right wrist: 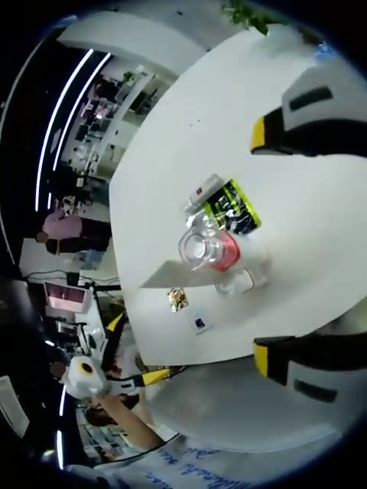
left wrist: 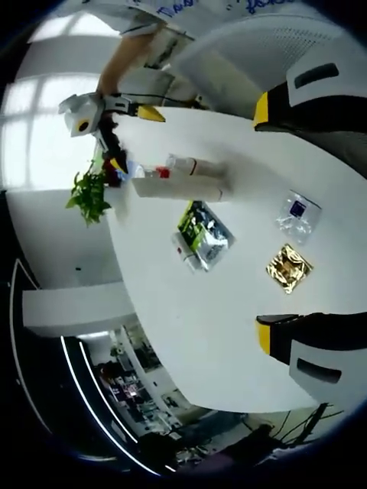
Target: Arrange the skincare products in the storage area until every visible bottle or jar stands upright without overlapping.
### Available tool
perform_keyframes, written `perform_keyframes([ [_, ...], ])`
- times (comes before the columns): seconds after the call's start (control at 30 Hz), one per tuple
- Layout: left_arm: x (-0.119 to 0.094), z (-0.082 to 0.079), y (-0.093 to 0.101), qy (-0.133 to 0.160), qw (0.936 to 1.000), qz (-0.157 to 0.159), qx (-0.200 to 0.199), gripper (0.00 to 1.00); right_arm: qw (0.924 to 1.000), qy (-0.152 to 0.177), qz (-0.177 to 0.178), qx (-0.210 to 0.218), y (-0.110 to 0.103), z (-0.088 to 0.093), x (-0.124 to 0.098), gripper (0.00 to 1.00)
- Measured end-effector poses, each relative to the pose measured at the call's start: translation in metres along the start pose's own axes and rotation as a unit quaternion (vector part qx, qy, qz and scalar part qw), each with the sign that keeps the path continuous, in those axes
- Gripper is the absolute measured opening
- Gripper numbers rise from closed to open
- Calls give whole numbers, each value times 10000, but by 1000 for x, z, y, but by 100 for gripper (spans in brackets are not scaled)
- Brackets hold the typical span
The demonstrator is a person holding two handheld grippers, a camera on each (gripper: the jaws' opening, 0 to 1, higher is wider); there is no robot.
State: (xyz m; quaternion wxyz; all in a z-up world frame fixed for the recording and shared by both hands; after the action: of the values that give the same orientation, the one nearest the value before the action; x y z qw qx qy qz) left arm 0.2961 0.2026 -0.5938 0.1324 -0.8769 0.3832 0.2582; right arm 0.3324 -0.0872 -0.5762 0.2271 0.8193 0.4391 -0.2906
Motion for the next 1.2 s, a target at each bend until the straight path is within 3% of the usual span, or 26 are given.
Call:
perform_keyframes([
  [0.17,0,0,2,-12,10000,27,-7,97,9998,-175,-68,-82,10,3,2,100],
  [0.6,3,5,4,-113,9999,89,-79,97,9991,-408,114,-50,66,9,18,100],
  [1.2,6,8,6,-178,9995,98,-237,97,9968,-763,87,-238,118,-1,73,99],
])
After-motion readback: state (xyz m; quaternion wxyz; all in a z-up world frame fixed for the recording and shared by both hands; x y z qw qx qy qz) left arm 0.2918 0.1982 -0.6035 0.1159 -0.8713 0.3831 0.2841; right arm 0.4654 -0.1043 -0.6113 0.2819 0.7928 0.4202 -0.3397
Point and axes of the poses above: the point that each gripper's makers call its tool centre point, and the gripper's own axes: x roughly forward along the fingers, y roughly to its right, z roughly out of its underside, the point moved 4 cm from there along -x, roughly backward along the fingers, and after that the axes turned 1 degree about -z, right-handed, at the moved point
